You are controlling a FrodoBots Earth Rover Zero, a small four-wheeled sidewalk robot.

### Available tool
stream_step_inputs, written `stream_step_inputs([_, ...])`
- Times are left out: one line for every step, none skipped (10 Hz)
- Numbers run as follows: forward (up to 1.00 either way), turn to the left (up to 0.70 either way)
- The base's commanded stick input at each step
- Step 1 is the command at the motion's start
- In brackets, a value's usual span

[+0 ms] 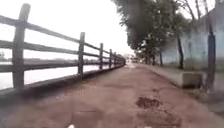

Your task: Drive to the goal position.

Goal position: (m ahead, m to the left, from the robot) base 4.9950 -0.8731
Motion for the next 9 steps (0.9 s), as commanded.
stream_step_inputs([1.0, -0.3])
stream_step_inputs([1.0, -0.3])
stream_step_inputs([0.02, -0.99])
stream_step_inputs([0.0, -1.0])
stream_step_inputs([0.0, -0.94])
stream_step_inputs([0.0, -0.28])
stream_step_inputs([0.0, 0.0])
stream_step_inputs([0.0, 0.0])
stream_step_inputs([0.0, 0.0])
